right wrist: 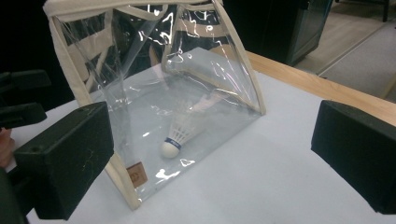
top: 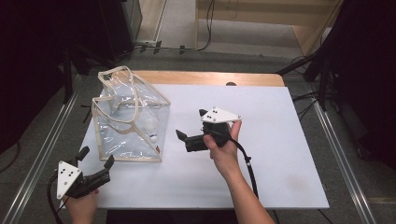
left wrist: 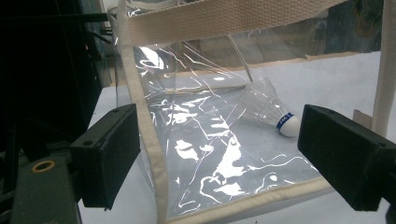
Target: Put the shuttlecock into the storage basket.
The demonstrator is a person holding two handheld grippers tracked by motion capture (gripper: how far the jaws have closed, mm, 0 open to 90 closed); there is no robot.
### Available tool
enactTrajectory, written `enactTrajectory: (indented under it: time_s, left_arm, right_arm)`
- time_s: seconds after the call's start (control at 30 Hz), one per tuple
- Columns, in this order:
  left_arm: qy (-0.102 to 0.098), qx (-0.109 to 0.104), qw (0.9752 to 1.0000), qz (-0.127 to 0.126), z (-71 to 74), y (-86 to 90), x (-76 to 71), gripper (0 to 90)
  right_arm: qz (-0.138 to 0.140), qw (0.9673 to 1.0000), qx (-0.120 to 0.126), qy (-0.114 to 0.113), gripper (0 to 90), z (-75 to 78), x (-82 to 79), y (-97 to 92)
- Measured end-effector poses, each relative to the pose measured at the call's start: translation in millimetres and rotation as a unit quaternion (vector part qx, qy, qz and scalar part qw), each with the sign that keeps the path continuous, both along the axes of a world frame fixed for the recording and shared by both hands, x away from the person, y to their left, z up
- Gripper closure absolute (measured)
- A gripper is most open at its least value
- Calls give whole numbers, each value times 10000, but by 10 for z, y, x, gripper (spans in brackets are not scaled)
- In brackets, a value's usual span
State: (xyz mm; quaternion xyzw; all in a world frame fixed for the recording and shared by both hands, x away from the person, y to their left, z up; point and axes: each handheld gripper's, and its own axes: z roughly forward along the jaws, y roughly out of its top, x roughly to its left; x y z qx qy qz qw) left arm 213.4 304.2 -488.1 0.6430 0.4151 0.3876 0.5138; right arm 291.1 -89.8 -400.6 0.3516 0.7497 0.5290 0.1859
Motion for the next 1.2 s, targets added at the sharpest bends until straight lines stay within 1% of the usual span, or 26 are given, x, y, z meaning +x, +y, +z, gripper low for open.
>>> enactTrajectory:
  time_s: [0.1,0.33,0.57,0.7,0.87,0.93,1.2]
  left_arm:
    - [2,-4,10000,3,1,1,0,137]
    - [2,4,10000,0,0,1,-1,137]
    - [-2,10,10000,6,-1,-4,-2,137]
    - [-2,15,10000,7,-1,-3,-3,137]
    - [0,-5,10000,8,0,-2,-4,137]
    - [2,13,10000,6,0,-2,-4,137]
    - [3,9,10000,14,0,-2,-7,137]
  right_arm:
    - [5,10000,19,-23,0,-22,-16,-51]
    - [-122,9999,32,-50,0,-115,-51,-197]
    - [-288,9996,15,17,0,-234,-75,-355]
    - [-400,9991,66,76,0,-295,-98,-447]
    - [-489,9988,24,83,0,-364,-116,-547]
    - [-587,9982,-5,119,0,-409,-129,-617]
    - [-706,9974,-54,112,0,-498,-157,-761]
